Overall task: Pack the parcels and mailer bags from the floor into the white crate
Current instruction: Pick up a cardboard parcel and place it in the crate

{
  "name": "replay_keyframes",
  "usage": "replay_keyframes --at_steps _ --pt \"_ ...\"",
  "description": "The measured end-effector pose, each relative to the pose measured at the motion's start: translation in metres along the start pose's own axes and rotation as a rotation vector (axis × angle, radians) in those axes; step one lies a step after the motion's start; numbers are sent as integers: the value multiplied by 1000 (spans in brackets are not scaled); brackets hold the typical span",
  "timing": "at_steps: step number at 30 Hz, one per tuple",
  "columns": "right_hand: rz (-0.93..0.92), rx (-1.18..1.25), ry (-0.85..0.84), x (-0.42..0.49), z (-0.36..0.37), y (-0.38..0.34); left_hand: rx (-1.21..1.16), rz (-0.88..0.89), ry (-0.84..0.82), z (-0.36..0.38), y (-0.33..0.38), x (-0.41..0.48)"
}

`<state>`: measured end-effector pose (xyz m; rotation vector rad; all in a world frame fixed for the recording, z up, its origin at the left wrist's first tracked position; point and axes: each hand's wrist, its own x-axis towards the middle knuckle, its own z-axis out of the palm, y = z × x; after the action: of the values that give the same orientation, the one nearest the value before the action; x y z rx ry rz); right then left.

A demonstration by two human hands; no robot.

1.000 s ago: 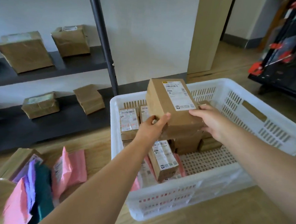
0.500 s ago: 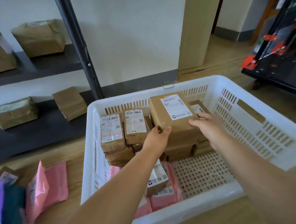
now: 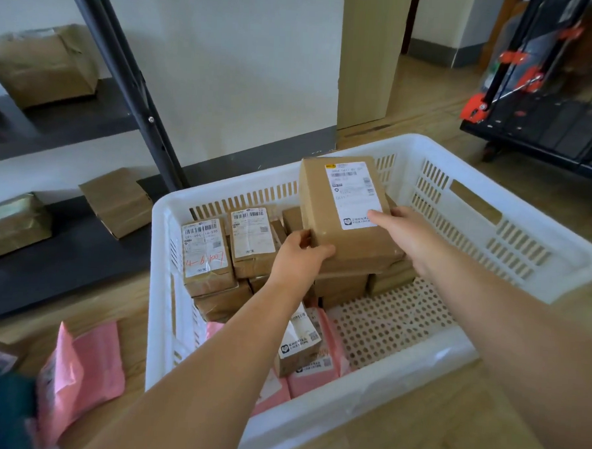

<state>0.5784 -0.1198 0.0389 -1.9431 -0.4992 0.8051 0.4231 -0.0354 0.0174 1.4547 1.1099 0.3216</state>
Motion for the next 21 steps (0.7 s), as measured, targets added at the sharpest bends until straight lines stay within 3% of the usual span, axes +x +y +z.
replay_keyframes --at_steps 3,8,14,17,21 --pt "15 2 -1 -3 -13 1 12 31 -13 6 2 -5" --pt "77 -31 -177 -10 -34 6 -117 -36 5 11 3 -15" --pt "103 39 -279 -17 -39 9 -233 -75 175 -8 8 -18" --pt "69 44 -298 -19 -42 6 -301 -44 210 -21 16 -25" --pt "48 79 -339 -28 -48 0 -175 107 189 -30 19 -31"
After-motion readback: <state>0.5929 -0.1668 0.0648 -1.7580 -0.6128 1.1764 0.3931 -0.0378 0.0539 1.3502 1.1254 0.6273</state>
